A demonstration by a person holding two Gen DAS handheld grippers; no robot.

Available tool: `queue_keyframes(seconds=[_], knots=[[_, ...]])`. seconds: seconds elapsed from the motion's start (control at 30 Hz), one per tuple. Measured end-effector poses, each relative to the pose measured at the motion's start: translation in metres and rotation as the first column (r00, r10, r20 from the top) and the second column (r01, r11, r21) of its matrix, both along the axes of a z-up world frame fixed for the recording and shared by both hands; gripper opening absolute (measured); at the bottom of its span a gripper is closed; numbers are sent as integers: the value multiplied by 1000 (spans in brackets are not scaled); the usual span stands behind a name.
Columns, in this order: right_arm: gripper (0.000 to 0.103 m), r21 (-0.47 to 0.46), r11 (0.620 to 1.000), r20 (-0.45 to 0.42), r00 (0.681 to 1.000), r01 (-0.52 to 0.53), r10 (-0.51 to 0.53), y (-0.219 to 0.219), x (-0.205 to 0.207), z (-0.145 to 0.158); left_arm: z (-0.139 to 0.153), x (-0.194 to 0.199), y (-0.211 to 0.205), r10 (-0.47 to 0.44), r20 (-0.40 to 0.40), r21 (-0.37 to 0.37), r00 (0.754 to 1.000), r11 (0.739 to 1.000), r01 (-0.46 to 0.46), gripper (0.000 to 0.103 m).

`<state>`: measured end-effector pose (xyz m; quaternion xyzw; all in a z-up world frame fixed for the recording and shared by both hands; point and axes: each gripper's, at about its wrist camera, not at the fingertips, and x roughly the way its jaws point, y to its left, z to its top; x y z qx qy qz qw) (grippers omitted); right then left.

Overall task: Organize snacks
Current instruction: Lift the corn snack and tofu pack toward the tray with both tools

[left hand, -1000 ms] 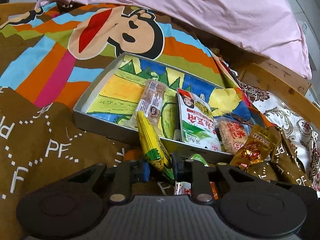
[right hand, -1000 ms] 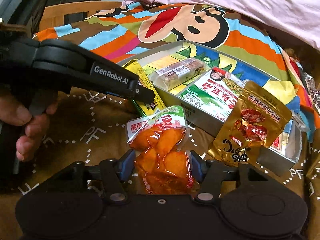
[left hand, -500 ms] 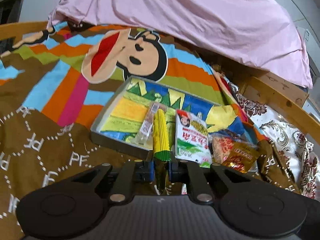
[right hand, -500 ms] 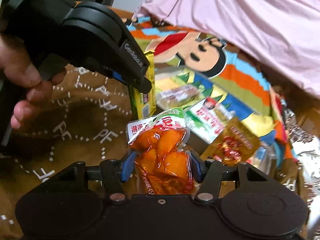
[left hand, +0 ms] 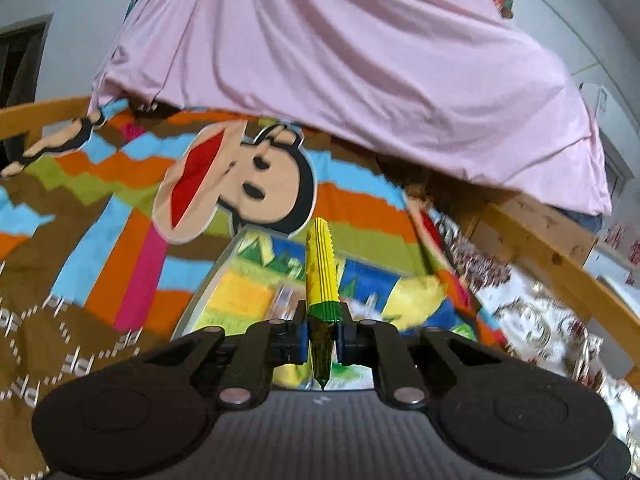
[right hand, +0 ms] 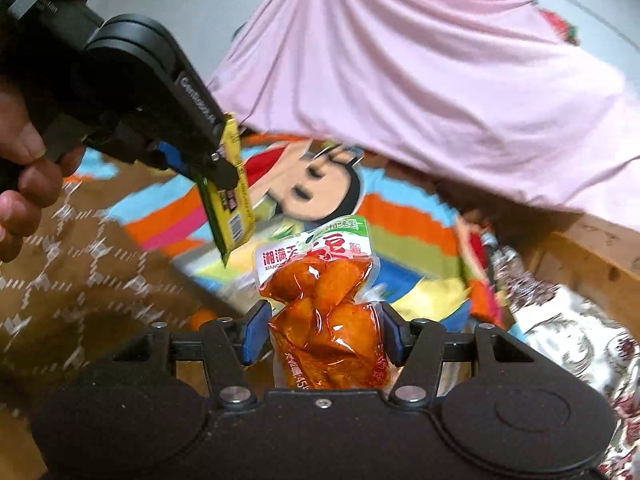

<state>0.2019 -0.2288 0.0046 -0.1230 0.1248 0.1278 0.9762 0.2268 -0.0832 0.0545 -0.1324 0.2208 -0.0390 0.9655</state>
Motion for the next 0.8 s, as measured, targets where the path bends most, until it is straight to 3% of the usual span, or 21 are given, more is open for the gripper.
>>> queue_keyframes(seconds=[0.1, 0.27, 0.6, 0.8], knots=[[59, 39, 998, 50, 998, 46, -48, -14, 17, 7, 9, 14, -8, -11, 32, -3, 999, 1000, 11, 13], [59, 166, 979, 19, 992, 118, -123, -47, 55, 14, 11, 50, -24, -38, 54, -1, 998, 999, 38, 13], [59, 310, 929, -47, 979, 202, -197, -91, 137, -2, -26, 128, -57, -81, 10, -13, 997, 997, 81, 13], [59, 332, 920, -91, 978, 207, -187, -92, 168, -18, -50, 159, -70, -115, -43, -29, 992, 993, 113, 13]])
